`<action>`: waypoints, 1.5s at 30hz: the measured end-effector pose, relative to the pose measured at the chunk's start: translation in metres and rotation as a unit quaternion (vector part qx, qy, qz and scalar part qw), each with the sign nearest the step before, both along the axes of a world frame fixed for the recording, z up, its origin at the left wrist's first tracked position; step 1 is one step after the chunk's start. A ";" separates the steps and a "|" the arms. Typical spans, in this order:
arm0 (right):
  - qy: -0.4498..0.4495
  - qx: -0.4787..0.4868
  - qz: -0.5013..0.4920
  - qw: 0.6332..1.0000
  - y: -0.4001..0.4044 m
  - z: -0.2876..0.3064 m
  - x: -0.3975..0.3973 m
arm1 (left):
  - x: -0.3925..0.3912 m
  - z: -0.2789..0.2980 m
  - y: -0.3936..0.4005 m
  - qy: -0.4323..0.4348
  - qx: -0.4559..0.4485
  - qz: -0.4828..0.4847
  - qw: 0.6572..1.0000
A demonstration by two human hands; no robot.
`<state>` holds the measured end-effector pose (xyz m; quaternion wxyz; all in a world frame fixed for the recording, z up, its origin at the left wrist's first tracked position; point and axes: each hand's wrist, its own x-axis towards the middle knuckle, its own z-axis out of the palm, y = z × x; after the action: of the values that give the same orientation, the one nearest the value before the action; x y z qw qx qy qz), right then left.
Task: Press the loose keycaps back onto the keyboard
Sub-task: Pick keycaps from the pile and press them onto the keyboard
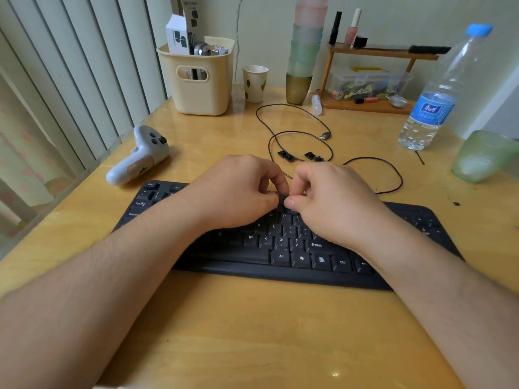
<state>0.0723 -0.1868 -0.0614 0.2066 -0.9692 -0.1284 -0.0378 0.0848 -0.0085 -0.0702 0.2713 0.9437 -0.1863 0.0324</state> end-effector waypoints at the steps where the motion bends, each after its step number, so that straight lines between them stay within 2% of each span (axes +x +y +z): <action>1: -0.002 0.008 -0.002 1.000 0.000 0.000 0.000 | 0.000 0.000 0.000 0.001 0.000 -0.001 1.000; 13: 0.085 0.011 -0.023 0.996 0.000 0.009 0.014 | 0.000 0.001 -0.004 0.002 0.013 -0.005 1.000; 17: 0.087 -0.014 -0.017 0.996 -0.001 0.010 0.019 | 0.001 0.000 -0.004 -0.003 0.010 -0.004 1.000; 21: 0.092 0.008 -0.019 0.996 -0.006 0.006 0.023 | 0.000 0.000 -0.002 -0.008 0.002 -0.003 1.000; 30: 0.043 0.018 0.027 0.999 -0.017 0.002 0.013 | -0.002 0.005 0.002 0.011 0.001 -0.006 1.000; 40: 0.069 0.058 0.064 0.994 -0.030 0.000 0.012 | -0.004 0.005 0.002 0.023 0.004 -0.026 0.999; 45: 0.075 0.044 0.069 0.994 -0.030 0.002 0.010 | -0.004 0.003 0.002 0.017 0.010 -0.030 0.999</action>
<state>0.0819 -0.2169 -0.0598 0.2603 -0.9481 -0.1773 0.0435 0.0803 -0.0061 -0.0673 0.2659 0.9408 -0.2100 0.0059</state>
